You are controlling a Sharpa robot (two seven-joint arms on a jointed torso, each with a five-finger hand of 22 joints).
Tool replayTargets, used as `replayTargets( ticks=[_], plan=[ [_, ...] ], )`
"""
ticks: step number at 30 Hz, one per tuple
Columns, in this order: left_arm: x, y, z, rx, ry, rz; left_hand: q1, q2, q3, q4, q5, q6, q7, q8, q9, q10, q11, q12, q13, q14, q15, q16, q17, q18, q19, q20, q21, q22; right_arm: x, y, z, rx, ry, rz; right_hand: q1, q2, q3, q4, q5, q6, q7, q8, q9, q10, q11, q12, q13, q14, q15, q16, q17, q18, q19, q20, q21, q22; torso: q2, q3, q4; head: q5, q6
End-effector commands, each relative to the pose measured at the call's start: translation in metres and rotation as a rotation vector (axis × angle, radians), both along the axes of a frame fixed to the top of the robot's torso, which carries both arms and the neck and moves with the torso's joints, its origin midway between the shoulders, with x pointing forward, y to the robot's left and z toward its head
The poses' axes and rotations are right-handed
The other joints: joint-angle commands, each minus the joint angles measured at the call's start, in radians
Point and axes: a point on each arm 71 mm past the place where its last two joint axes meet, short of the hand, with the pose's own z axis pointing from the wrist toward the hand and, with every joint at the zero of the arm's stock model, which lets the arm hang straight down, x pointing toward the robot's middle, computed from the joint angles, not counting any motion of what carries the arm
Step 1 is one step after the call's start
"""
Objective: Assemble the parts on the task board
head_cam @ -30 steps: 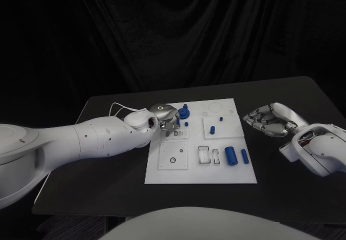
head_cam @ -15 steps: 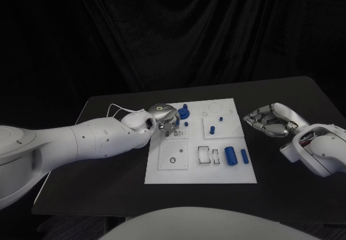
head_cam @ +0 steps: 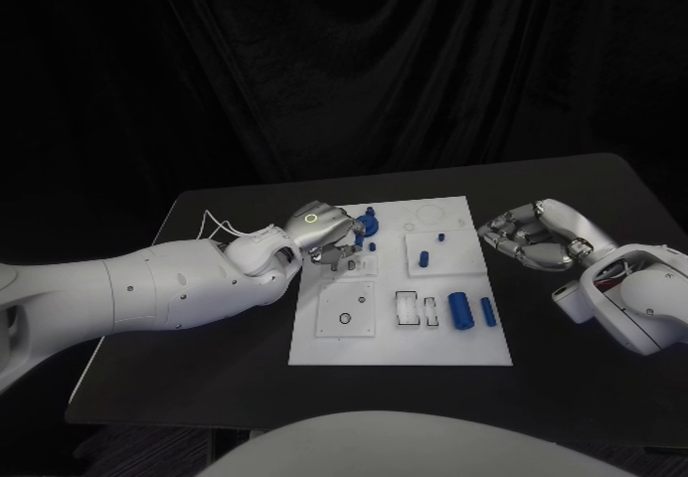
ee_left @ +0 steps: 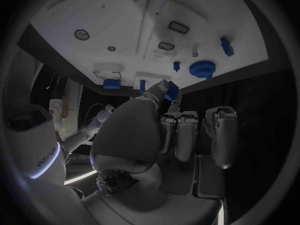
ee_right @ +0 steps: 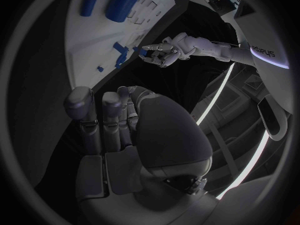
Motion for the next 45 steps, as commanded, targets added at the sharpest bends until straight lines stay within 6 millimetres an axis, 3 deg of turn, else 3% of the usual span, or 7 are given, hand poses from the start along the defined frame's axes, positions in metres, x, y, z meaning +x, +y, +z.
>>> replayTargets(
  ticks=[1, 10, 15, 20, 28, 33, 45],
  plan=[
    [-0.014, -0.003, 0.018, -0.032, -0.186, -0.059, -0.003, -0.015, 0.004, 0.005, 0.004, 0.066, -0.060, 0.008, 0.000, 0.104, -0.008, 0.003, 0.262, 0.107, -0.008, -0.001, 0.263, -0.011, 0.047, -0.008, 0.007, 0.233, 0.000, 0.013, 0.012, 0.006, -0.054, 0.007, -0.018, 0.000, -0.007, 0.015, -0.036, -0.008, -0.003, 0.000, 0.002, 0.014, 0.001, 0.009, 0.008, 0.010, -0.002, 0.010, 0.004, 0.015, 0.011, -0.003, 0.008, 0.119, -0.001, -0.0016, 0.0012, 0.005, 0.000],
    [-0.038, -0.001, 0.034, -0.079, -0.212, -0.055, -0.012, -0.023, 0.006, 0.011, 0.011, 0.064, -0.060, -0.001, -0.007, 0.104, -0.011, 0.003, 0.262, 0.107, -0.012, -0.001, 0.263, -0.010, 0.045, -0.011, 0.003, 0.231, 0.004, 0.067, 0.022, 0.007, -0.093, 0.069, -0.121, -0.018, -0.087, 0.078, -0.177, -0.031, 0.000, -0.014, -0.003, 0.108, 0.002, 0.099, 0.102, 0.059, -0.003, 0.091, 0.063, 0.001, 0.051, -0.005, 0.088, 0.138, -0.004, -0.0024, 0.0034, 0.001, 0.000],
    [-0.043, -0.003, 0.037, -0.097, -0.210, -0.050, -0.020, -0.027, 0.007, 0.017, 0.010, 0.065, -0.061, -0.004, -0.009, 0.104, -0.012, 0.003, 0.262, 0.107, -0.014, -0.001, 0.263, -0.010, 0.045, -0.013, 0.001, 0.231, 0.005, 0.094, 0.020, -0.019, -0.100, 0.088, -0.197, -0.016, -0.145, 0.077, -0.227, -0.040, -0.006, 0.012, 0.011, 0.143, -0.002, 0.146, 0.154, 0.076, -0.006, 0.128, 0.089, -0.004, 0.067, -0.007, 0.126, 0.146, -0.010, -0.0077, 0.0117, -0.008, 0.000],
    [-0.047, -0.004, 0.040, -0.112, -0.209, -0.043, -0.024, -0.029, 0.007, 0.020, 0.012, 0.068, -0.061, -0.005, -0.011, 0.104, -0.015, 0.003, 0.262, 0.107, -0.015, -0.001, 0.263, -0.009, 0.044, -0.014, 0.001, 0.230, 0.005, 0.116, 0.018, -0.042, -0.113, 0.095, -0.229, -0.008, -0.186, 0.072, -0.237, -0.040, -0.017, 0.065, 0.039, 0.207, -0.011, 0.220, 0.244, 0.107, -0.016, 0.201, 0.142, -0.021, 0.101, -0.015, 0.224, 0.168, -0.017, -0.0153, 0.0194, -0.024, 0.000],
    [-0.049, -0.006, 0.041, -0.124, -0.206, -0.035, -0.028, -0.031, 0.009, 0.023, 0.015, 0.072, -0.062, -0.006, -0.011, 0.104, -0.017, 0.003, 0.262, 0.107, -0.017, -0.001, 0.263, -0.009, 0.044, -0.016, 0.000, 0.230, 0.005, 0.132, 0.009, -0.071, -0.087, 0.083, -0.266, 0.002, -0.230, 0.075, -0.242, -0.050, -0.026, 0.123, 0.074, 0.231, -0.019, 0.252, 0.281, 0.116, -0.022, 0.227, 0.157, -0.026, 0.110, -0.022, 0.264, 0.174, -0.023, -0.0269, 0.0328, -0.045, 0.000],
    [-0.049, -0.006, 0.041, -0.125, -0.204, -0.029, -0.029, -0.032, 0.009, 0.024, 0.015, 0.073, -0.063, -0.006, -0.012, 0.104, -0.017, 0.003, 0.262, 0.107, -0.018, -0.001, 0.263, -0.009, 0.044, -0.016, 0.000, 0.230, 0.002, 0.138, 0.006, -0.093, -0.082, 0.087, -0.293, 0.003, -0.266, 0.075, -0.275, -0.062, -0.032, 0.174, 0.109, 0.232, -0.024, 0.258, 0.287, 0.114, -0.026, 0.228, 0.153, -0.026, 0.108, -0.026, 0.272, 0.174, -0.026, -0.0313, 0.0352, -0.048, 0.000],
    [-0.049, -0.010, 0.042, -0.130, -0.199, -0.031, -0.033, -0.033, 0.011, 0.028, 0.017, 0.080, -0.066, -0.005, -0.012, 0.104, -0.020, 0.003, 0.262, 0.107, -0.020, -0.001, 0.263, -0.009, 0.044, -0.018, 0.000, 0.230, -0.001, 0.150, 0.004, -0.096, -0.074, 0.092, -0.308, 0.006, -0.298, 0.074, -0.310, -0.068, -0.040, 0.233, 0.152, 0.239, -0.031, 0.264, 0.297, 0.116, -0.031, 0.234, 0.152, -0.027, 0.107, -0.029, 0.285, 0.176, -0.032, -0.0418, 0.0344, -0.057, 0.000]
  ],
)
